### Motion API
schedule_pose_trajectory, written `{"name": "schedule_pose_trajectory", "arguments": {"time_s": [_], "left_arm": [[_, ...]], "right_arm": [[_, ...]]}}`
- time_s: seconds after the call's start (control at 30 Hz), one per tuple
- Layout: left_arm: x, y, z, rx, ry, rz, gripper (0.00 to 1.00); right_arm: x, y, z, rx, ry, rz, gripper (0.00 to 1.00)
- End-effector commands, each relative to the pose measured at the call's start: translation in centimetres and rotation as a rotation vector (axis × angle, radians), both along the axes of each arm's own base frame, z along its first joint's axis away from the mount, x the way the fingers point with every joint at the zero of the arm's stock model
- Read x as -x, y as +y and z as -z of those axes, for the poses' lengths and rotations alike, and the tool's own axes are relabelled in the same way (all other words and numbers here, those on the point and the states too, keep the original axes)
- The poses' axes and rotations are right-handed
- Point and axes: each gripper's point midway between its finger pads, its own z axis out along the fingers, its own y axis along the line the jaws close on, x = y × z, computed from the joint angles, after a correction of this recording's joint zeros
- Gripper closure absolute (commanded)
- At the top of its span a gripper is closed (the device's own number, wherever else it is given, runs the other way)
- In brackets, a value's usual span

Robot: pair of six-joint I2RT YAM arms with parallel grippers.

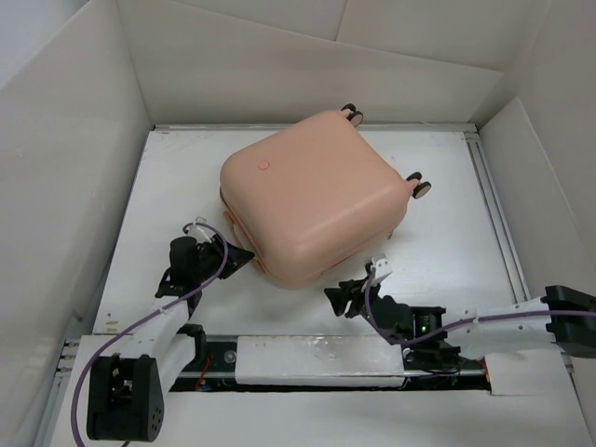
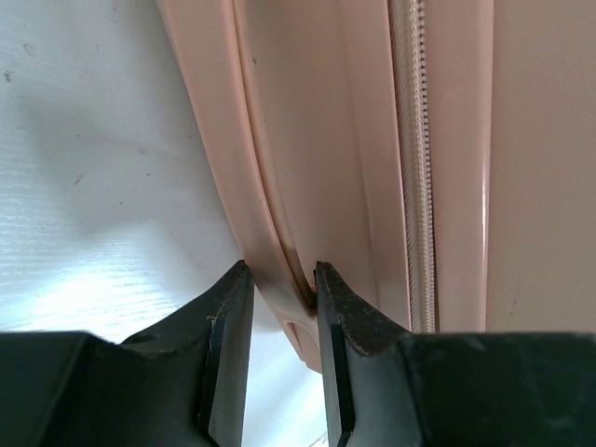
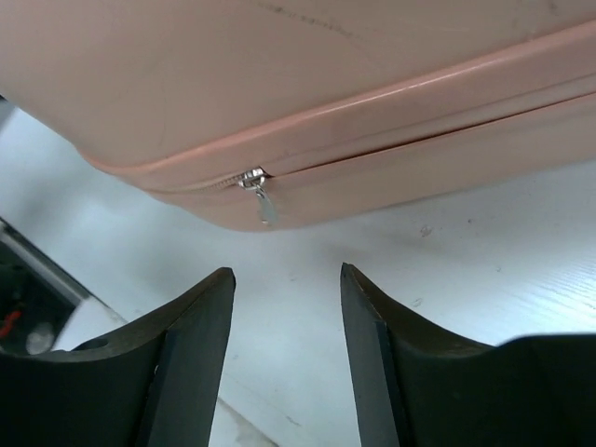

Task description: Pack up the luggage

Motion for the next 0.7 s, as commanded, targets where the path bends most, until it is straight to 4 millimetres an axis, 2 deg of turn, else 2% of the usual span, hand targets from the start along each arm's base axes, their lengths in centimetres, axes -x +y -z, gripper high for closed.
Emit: {"name": "schedule_pose_trajectory", "arguments": {"time_s": [0.0,0.13,0.27,0.43,0.47,0.53,0.57,0.63,0.67], "left_arm": [[-0.5,0.4,-1.6,-0.044,-0.127,0.013,1.00],[-0.2,0.1,-2.2,-0.029,-0.159,0.036,1.00],[0.0,-0.4,-2.9,-0.006,-0.177,0.062,1.00],[0.6,-1.2,-2.0,0.010,-0.171,0.104,1.00],[1.2,-2.2,-1.7,0.004,-0.162,0.142,1.00],[0.7,-3.1,-2.1,-0.029,-0.178,0.125,1.00],[1.8,-5.0,-2.6,-0.027,-0.204,0.184,1.00],[1.3,-6.0,-3.6,-0.042,-0.230,0.146,1.00],[1.5,-6.6,-3.9,-0.024,-0.230,0.146,1.00]], "right_arm": [[-0.3,1.9,-2.3,-0.007,-0.052,-0.031,0.45],[-0.8,2.6,-3.0,0.013,-0.111,-0.031,0.45],[-2.6,3.0,-3.4,0.049,-0.150,-0.009,0.44],[-5.0,3.9,-3.5,0.045,-0.164,-0.013,0.44],[-5.1,4.1,-2.8,0.061,-0.159,-0.014,0.45],[-5.3,4.4,-3.0,0.051,-0.160,-0.020,0.52],[-5.3,4.4,-2.7,0.061,-0.157,-0.020,0.58],[-5.2,4.5,-2.6,0.027,-0.135,-0.014,0.68],[-4.9,3.8,-2.0,0.017,-0.126,-0.011,0.75]]}}
